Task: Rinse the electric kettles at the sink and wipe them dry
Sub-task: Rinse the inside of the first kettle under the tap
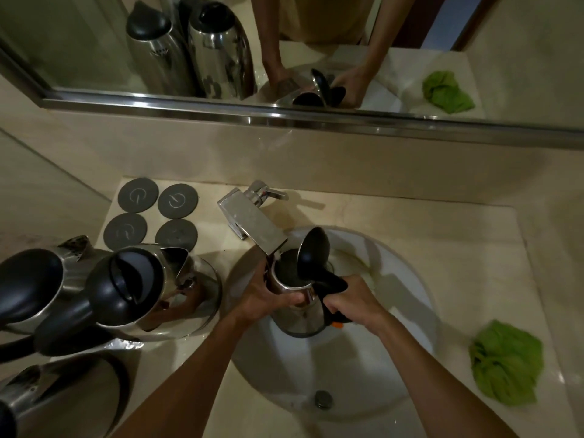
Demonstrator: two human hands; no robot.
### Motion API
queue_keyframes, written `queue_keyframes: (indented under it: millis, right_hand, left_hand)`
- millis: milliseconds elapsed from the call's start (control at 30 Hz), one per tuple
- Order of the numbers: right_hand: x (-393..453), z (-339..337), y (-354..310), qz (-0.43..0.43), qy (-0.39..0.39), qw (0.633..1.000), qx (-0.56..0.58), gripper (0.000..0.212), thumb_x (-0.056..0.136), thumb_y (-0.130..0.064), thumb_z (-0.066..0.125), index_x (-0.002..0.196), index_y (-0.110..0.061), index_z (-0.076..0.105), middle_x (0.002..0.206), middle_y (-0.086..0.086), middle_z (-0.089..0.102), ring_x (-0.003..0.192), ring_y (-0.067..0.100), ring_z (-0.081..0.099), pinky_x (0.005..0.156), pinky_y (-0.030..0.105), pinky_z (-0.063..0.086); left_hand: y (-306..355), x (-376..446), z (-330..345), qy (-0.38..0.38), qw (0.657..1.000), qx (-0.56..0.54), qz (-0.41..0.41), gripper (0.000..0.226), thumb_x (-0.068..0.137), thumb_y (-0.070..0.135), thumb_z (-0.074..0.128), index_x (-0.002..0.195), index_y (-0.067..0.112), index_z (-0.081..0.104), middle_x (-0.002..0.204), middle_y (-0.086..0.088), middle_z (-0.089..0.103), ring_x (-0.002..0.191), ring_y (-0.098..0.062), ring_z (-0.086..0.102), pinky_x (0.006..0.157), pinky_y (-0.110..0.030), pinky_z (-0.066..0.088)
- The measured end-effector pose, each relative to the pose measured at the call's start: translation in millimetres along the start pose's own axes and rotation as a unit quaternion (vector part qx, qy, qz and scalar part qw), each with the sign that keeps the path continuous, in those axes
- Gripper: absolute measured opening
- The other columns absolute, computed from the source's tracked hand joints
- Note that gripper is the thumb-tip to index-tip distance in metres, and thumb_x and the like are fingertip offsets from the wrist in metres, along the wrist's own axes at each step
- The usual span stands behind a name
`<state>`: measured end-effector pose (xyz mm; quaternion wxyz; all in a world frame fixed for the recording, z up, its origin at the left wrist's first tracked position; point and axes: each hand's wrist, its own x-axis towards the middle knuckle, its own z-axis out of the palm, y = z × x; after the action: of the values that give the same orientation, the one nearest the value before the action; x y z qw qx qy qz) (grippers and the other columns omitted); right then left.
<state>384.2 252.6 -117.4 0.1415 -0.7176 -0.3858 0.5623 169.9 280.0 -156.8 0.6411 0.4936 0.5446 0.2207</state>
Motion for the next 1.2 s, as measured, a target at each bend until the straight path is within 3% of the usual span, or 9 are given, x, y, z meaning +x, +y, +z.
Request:
queue_keyframes:
  millis: [133, 267, 433, 633, 800, 933, 1067, 1200]
  right_hand:
    - [-18, -16, 4, -0.02, 0.008, 0.999, 0.028, 0.017, 0.058, -0.001, 0.064, 0.055, -0.012, 0.051, 0.054, 0.004, 0.049, 0.053, 0.015, 0.049, 0.053, 0.027, 0.037]
    - [-41, -37, 5, -0.035, 0.044, 0.997, 0.047, 0.031, 0.064, 0.01, 0.062, 0.051, -0.015, 0.049, 0.049, -0.002, 0.048, 0.046, 0.008, 0.047, 0.046, 0.019, 0.036]
    - [-72, -71, 6, -0.052, 0.102, 0.989, 0.098, 0.017, 0.048, -0.006, 0.061, 0.052, -0.015, 0.047, 0.054, 0.002, 0.045, 0.052, 0.014, 0.042, 0.05, 0.023, 0.033]
    - [-102, -120, 11, -0.073, 0.163, 0.975, 0.132, 0.033, 0.065, 0.013, 0.061, 0.052, -0.012, 0.045, 0.05, 0.001, 0.045, 0.048, 0.013, 0.043, 0.049, 0.021, 0.036]
    - [-116, -157, 16, -0.085, 0.206, 0.96, 0.169, 0.022, 0.056, -0.001, 0.066, 0.05, -0.013, 0.048, 0.049, -0.001, 0.049, 0.047, 0.009, 0.047, 0.047, 0.02, 0.039]
    - [-120, -184, 30, -0.087, 0.235, 0.952, 0.177, 0.037, 0.068, 0.015, 0.061, 0.048, -0.013, 0.048, 0.042, -0.008, 0.05, 0.042, 0.003, 0.048, 0.044, 0.015, 0.04]
    - [-117, -207, 44, -0.061, 0.263, 0.947, 0.173, 0.037, 0.068, 0.014, 0.062, 0.05, -0.012, 0.043, 0.043, -0.008, 0.043, 0.041, 0.004, 0.042, 0.041, 0.014, 0.035]
    - [-112, -225, 58, -0.034, 0.267, 0.95, 0.155, 0.035, 0.069, 0.015, 0.064, 0.052, -0.011, 0.046, 0.04, -0.01, 0.042, 0.036, 0.0, 0.043, 0.038, 0.013, 0.034]
  left_hand:
    - [12, -9, 16, 0.001, 0.999, -0.01, 0.035, 0.103, 0.052, 0.038, 0.096, 0.138, 0.025, 0.043, 0.133, 0.005, 0.058, 0.122, -0.01, 0.057, 0.095, -0.025, 0.052]
    - [37, -14, 36, 0.01, 0.997, -0.017, 0.068, 0.1, 0.049, 0.031, 0.097, 0.134, 0.021, 0.046, 0.128, 0.003, 0.061, 0.119, -0.01, 0.059, 0.093, -0.023, 0.051]
    - [82, -16, 65, -0.039, 0.993, -0.011, 0.109, 0.092, 0.057, 0.013, 0.095, 0.133, 0.02, 0.046, 0.126, 0.005, 0.061, 0.115, -0.007, 0.061, 0.091, -0.021, 0.052]
    - [133, -4, 106, -0.064, 0.985, 0.046, 0.155, 0.092, 0.051, 0.029, 0.098, 0.128, 0.03, 0.049, 0.122, 0.01, 0.063, 0.113, -0.006, 0.061, 0.095, -0.029, 0.052]
    - [166, 13, 145, -0.091, 0.976, 0.076, 0.183, 0.089, 0.05, 0.025, 0.098, 0.126, 0.032, 0.05, 0.117, 0.015, 0.064, 0.109, 0.0, 0.061, 0.084, -0.014, 0.049]
    - [185, 30, 176, -0.119, 0.967, 0.119, 0.193, 0.093, 0.047, 0.042, 0.097, 0.127, 0.036, 0.049, 0.12, 0.017, 0.063, 0.11, 0.003, 0.06, 0.088, -0.014, 0.048]
    - [193, 46, 203, -0.14, 0.965, 0.129, 0.182, 0.09, 0.053, 0.029, 0.097, 0.125, 0.037, 0.045, 0.117, 0.02, 0.058, 0.102, 0.019, 0.054, 0.078, 0.0, 0.041]
    - [190, 58, 223, -0.166, 0.962, 0.133, 0.174, 0.091, 0.054, 0.033, 0.096, 0.128, 0.041, 0.044, 0.122, 0.021, 0.056, 0.107, 0.017, 0.052, 0.079, -0.001, 0.042]
